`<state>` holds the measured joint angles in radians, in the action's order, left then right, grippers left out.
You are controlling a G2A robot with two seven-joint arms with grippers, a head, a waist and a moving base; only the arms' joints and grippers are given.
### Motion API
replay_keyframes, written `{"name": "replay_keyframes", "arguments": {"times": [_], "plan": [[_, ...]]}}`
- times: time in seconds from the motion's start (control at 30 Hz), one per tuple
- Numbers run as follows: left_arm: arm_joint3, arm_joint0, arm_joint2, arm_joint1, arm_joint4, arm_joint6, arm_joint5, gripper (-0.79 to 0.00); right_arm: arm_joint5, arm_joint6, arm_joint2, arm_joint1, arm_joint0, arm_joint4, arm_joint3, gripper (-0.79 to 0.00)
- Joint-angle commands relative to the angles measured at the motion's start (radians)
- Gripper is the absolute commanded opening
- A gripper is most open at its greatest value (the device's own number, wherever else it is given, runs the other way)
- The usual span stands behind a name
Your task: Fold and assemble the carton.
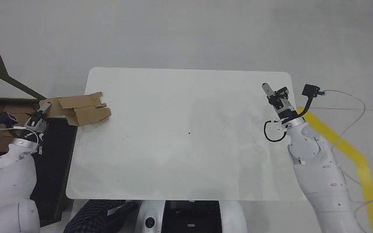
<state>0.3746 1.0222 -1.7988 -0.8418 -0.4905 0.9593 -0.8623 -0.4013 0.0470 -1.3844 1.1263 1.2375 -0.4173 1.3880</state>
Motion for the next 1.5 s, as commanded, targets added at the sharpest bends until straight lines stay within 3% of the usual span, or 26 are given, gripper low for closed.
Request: {"name": "replay_keyframes", "arguments": {"times": [0.0,0.27,0.5,0.63,0.87,1.17,1.47], "plan": [[0.051,0.017,-0.009,0.002,-0.048,0.034,0.035,-0.785,0.0,0.0,0.0,0.0,0.0,0.0,0.0,0.0],[0.34,0.121,0.003,-0.009,-0.202,0.131,0.133,-0.785,0.0,0.0,0.0,0.0,0.0,0.0,0.0,0.0],[0.613,0.221,0.066,-0.031,-0.276,0.161,0.163,-0.785,0.0,0.0,0.0,0.0,0.0,0.0,0.0,0.0],[0.72,0.256,0.115,-0.043,-0.279,0.161,0.163,-0.785,0.0,0.0,0.0,0.0,0.0,0.0,0.0,0.0],[0.827,0.239,0.242,-0.069,-0.252,0.137,0.229,-0.785,0.0,0.0,0.0,0.0,0.0,0.0,0.0,0.0],[0.87,0.163,0.42,-0.109,-0.209,0.082,0.324,-0.785,0.0,0.0,0.0,0.0,0.0,0.0,0.0,0.0],[0.932,0.078,0.574,-0.149,-0.064,-0.02,0.325,-0.785,0.0,0.0,0.0,0.0,0.0,0.0,0.0,0.0]]}}
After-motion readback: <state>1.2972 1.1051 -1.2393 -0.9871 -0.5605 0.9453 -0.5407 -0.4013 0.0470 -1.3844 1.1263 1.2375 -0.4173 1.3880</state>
